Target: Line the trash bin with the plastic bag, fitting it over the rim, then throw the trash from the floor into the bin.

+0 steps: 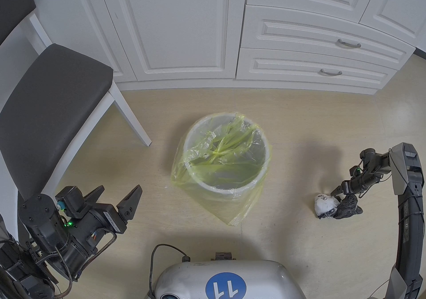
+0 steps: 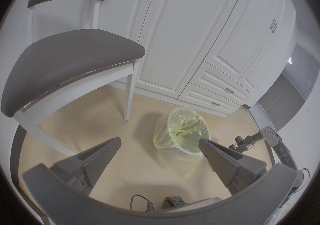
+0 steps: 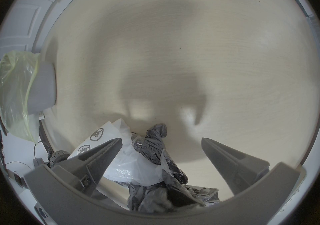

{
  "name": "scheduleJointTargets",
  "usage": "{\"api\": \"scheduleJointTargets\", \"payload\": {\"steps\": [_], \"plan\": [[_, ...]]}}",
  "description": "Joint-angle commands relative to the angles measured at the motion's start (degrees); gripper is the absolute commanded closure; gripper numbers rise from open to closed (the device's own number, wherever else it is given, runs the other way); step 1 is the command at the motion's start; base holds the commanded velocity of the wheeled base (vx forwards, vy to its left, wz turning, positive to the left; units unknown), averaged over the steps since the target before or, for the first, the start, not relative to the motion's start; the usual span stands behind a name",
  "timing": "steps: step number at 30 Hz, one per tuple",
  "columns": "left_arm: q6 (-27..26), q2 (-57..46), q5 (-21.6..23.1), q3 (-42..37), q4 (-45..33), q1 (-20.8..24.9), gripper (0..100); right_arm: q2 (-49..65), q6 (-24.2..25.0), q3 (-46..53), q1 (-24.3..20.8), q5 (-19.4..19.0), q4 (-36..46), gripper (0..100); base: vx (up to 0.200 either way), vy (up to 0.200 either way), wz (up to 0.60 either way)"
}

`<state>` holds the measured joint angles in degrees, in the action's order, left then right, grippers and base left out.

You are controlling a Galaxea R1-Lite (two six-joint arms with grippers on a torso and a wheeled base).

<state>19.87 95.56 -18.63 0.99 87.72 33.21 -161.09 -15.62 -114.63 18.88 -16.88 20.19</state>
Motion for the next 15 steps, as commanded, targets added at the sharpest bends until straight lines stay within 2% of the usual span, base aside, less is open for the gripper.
{"api": "scheduleJointTargets", "payload": {"steps": [1, 8, 15], "plan": [[0.08, -0.64, -0.09, -0.72, -0.01, -0.07, 0, 0.86, -0.38, 0.04, 0.1, 0.01, 1.43, 0, 0.0, 0.0, 0.0], [-0.1, 0.77, -0.09, -0.55, -0.01, -0.07, 0, 2.18, -5.83, 0.04, 1.07, -0.08, 6.0, 0, 0.0, 0.0, 0.0], [-0.18, 0.85, -0.09, -0.55, -0.01, -0.16, 0, 4.55, -6.36, 0.04, 1.6, -0.61, 5.48, 0, 0.0, 0.0, 0.0]]}}
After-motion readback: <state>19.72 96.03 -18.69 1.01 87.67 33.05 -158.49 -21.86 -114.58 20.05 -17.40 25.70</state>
